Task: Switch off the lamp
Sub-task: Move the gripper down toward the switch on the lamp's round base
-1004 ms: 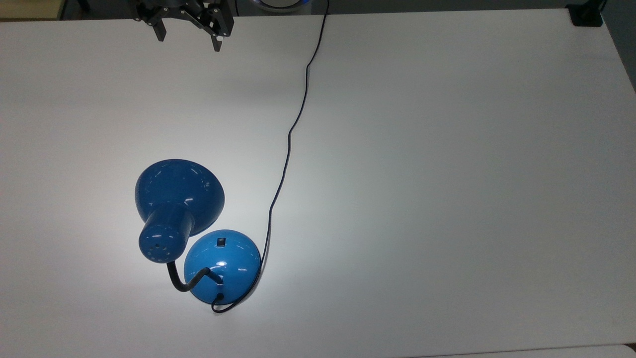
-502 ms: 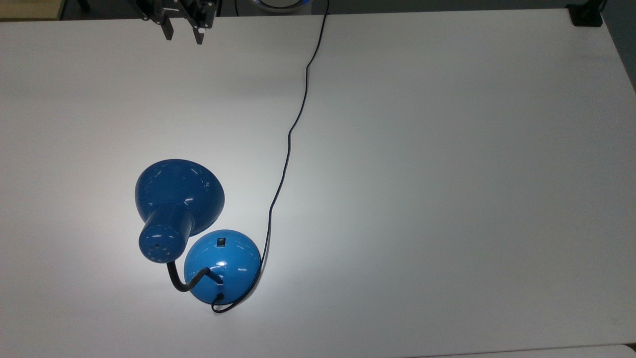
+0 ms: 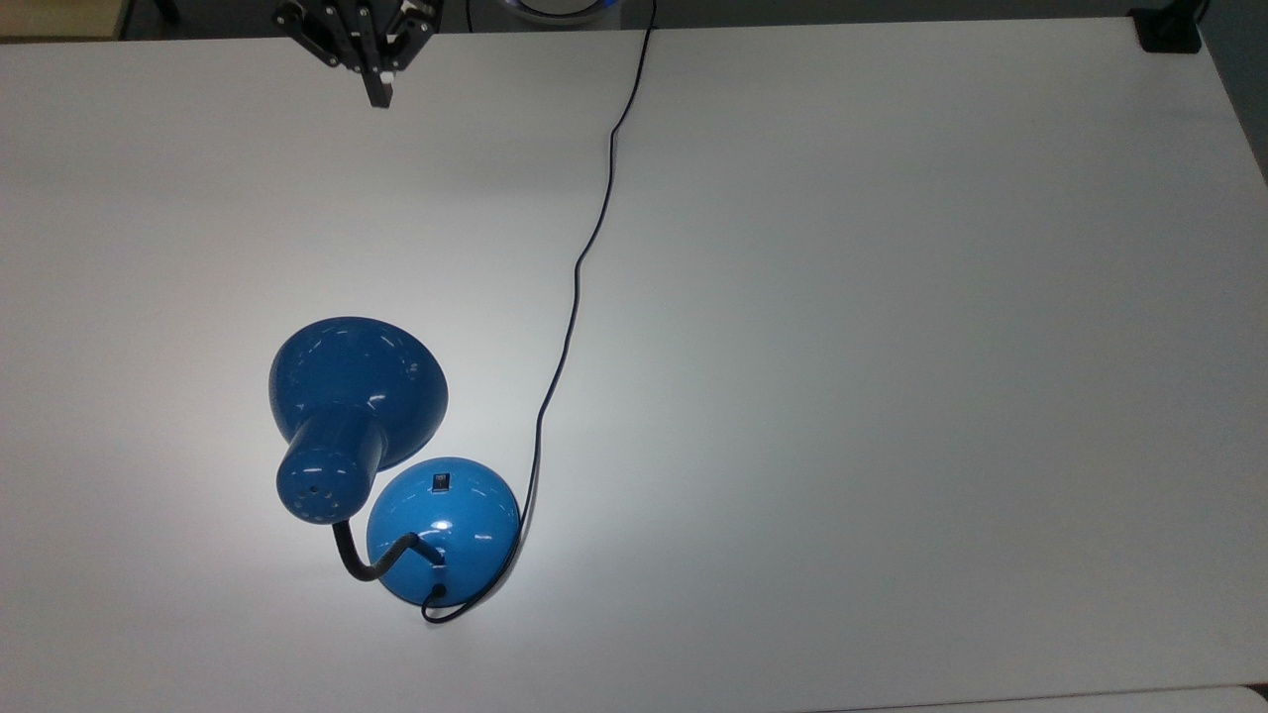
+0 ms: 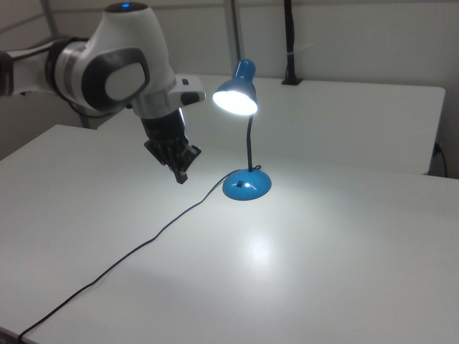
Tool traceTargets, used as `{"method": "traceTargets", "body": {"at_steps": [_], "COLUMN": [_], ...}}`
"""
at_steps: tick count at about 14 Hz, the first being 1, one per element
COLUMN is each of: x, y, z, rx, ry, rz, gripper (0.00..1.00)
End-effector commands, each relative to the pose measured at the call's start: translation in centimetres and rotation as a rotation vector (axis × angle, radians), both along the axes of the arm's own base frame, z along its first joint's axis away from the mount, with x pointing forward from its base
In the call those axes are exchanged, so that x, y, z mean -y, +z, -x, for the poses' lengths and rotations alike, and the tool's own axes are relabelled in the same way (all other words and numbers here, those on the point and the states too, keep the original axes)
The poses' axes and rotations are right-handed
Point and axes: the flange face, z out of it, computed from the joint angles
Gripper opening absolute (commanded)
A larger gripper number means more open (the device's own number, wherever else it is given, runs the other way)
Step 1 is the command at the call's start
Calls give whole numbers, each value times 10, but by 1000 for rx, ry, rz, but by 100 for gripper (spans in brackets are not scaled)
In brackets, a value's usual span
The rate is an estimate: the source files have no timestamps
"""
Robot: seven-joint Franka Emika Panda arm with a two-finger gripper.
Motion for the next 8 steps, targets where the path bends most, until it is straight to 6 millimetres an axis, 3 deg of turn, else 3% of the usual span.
{"method": "traceTargets", "body": {"at_steps": [1, 6, 8], "x": [-1, -3, -6], "y": [-52, -123, -133], "z": [-30, -103, -120], "rx": [90, 278, 300], "ry": [27, 10, 28], "rz": [23, 62, 79], "gripper": [0, 0, 0]}}
